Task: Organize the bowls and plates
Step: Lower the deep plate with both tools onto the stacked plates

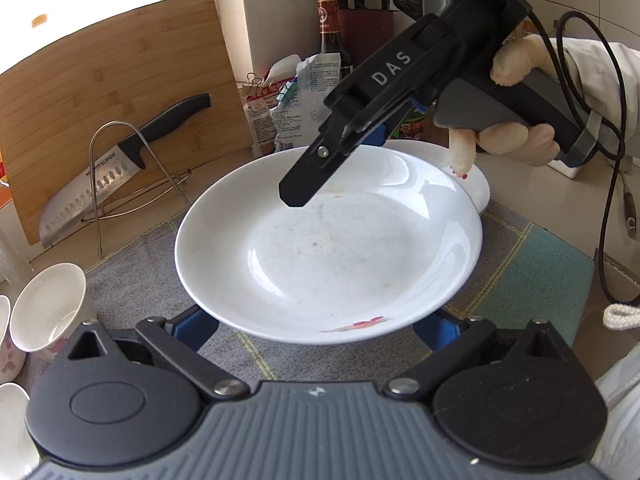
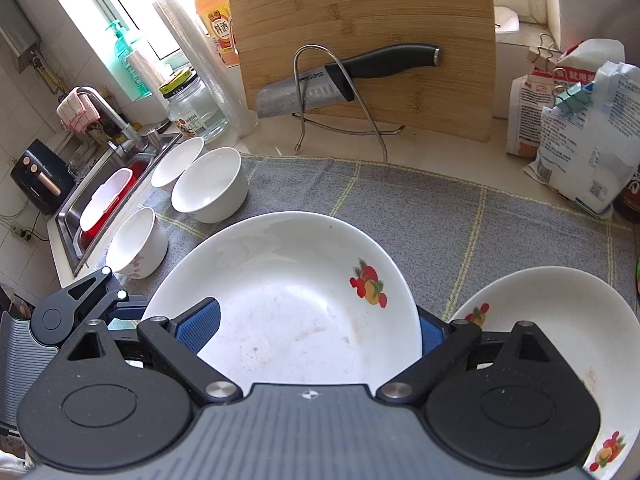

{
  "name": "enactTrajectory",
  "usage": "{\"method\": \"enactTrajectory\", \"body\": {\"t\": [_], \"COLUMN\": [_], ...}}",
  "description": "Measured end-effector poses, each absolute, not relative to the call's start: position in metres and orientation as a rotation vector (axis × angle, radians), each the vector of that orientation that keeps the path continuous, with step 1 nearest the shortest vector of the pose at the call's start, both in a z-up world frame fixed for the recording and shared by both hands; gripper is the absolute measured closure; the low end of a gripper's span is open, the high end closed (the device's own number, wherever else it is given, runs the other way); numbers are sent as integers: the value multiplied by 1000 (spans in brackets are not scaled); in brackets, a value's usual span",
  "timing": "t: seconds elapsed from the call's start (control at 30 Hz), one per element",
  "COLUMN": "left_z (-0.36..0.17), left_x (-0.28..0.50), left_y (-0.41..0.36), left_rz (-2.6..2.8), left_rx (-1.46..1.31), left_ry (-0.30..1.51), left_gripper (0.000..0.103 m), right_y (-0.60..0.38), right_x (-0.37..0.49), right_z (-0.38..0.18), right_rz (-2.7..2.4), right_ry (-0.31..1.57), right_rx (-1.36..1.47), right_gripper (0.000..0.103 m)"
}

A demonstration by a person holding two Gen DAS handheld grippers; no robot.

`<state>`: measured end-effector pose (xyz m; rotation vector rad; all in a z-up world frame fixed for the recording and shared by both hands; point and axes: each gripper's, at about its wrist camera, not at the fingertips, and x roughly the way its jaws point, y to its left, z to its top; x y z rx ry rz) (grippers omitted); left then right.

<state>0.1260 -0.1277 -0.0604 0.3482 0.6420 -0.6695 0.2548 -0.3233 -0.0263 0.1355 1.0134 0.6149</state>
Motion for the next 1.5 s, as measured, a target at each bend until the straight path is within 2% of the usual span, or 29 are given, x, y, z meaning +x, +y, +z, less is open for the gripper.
{"method": "enactTrajectory", "body": {"t": [0.77,1.5], "left_z": [-72,-76], "left_x": [149,163], "left_y": [-208,-225], "left_rz": [-900,-923], "left_rx": [415,427], "left_ry": [643,654], "left_gripper": [1,1], "right_y": [-426,-450], "right_x": [222,233], "right_z": [-43,-66], "right_rz": [375,307], "right_ry": [981,1004], "right_rx": [260,312], "right_gripper": [4,4]}}
